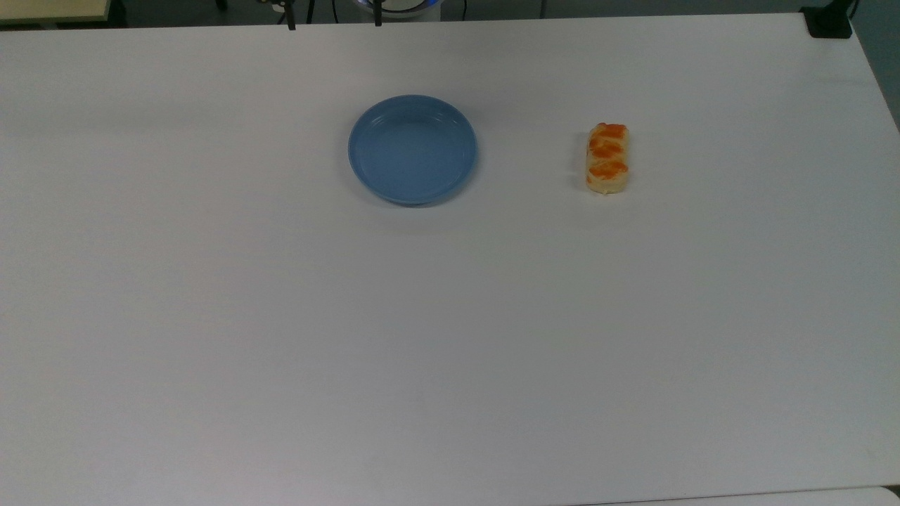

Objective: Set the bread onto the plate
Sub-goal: 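Move the open gripper down toward the orange-topped bread, then lower the gripper over the bread and close it on the bread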

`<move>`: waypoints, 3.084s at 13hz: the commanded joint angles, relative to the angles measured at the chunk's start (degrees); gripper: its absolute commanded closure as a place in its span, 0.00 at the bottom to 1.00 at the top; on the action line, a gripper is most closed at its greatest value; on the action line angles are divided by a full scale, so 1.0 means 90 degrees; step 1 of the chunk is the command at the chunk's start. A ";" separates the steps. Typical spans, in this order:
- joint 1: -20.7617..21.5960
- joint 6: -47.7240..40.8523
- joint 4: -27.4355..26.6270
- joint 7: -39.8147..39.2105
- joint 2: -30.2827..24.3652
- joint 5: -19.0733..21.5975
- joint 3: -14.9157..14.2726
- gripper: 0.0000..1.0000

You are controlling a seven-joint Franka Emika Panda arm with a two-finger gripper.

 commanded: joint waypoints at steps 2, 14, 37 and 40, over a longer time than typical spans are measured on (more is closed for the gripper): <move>0.0034 -0.0116 0.0038 0.0085 -0.0103 0.0159 -0.0043 0.00; 0.0588 0.0059 0.0019 0.1213 0.0307 0.0198 0.0133 0.00; 0.3657 0.3107 -0.0528 0.5456 0.3091 -0.0066 0.0445 0.51; 0.3657 0.3068 -0.0529 0.5417 0.3042 -0.0076 0.0445 0.82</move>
